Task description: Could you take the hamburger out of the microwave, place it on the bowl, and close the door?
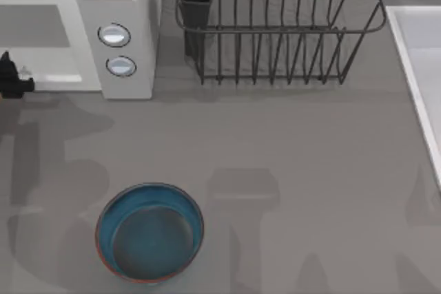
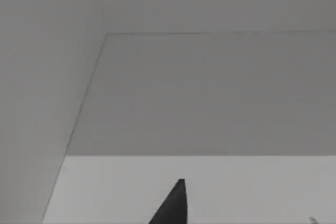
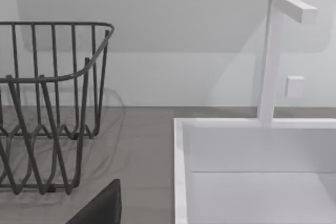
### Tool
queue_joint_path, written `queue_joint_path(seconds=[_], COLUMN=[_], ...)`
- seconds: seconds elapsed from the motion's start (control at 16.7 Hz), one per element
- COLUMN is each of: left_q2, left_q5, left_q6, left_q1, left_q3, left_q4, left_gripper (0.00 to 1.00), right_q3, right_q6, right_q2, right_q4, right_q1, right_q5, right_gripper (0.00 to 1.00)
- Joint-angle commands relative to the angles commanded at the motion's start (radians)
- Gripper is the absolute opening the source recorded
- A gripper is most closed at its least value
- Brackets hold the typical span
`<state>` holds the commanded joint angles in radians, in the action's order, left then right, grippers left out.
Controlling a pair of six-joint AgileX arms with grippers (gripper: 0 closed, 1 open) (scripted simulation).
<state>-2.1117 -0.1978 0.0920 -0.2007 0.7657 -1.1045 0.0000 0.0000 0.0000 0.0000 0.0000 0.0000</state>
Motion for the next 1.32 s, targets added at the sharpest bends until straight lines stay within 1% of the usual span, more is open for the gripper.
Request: queue_joint_path(seconds=[0.24,0.36,0.72,0.84,0.96,1.08,1.2,1.32], left_q2=[0.174,0.226,0.235,0.229,0.216,0.196,0.17,0.139], left_q5=[0.002,0.003,0.003,0.025,0.075,0.147,0.237,0.336], left_q6=[0.001,0.001,0.003,-0.026,-0.095,-0.205,-0.358,-0.551], left_q1=[-0.001,-0.001,0.0,0.021,0.072,0.146,0.24,0.348], left_q3=[0.009,0.013,0.011,0.031,0.077,0.145,0.229,0.322], left_q4=[0.189,0.242,0.251,0.278,0.345,0.452,0.6,0.782], left_gripper=[0.0,0.0,0.0,0.0,0.0,0.0,0.0,0.0], right_q3=[0.0,0.0,0.0,0.0,0.0,0.0,0.0,0.0], right_q6=[0.0,0.0,0.0,0.0,0.0,0.0,0.0,0.0], right_q2=[0.0,0.0,0.0,0.0,0.0,0.0,0.0,0.0], right_q4=[0.0,0.0,0.0,0.0,0.0,0.0,0.0,0.0], right_q1=[0.0,0.0,0.0,0.0,0.0,0.0,0.0,0.0], right_q5=[0.0,0.0,0.0,0.0,0.0,0.0,0.0,0.0], right_gripper=[1.0,1.0,1.0,1.0,1.0,1.0,1.0,1.0])
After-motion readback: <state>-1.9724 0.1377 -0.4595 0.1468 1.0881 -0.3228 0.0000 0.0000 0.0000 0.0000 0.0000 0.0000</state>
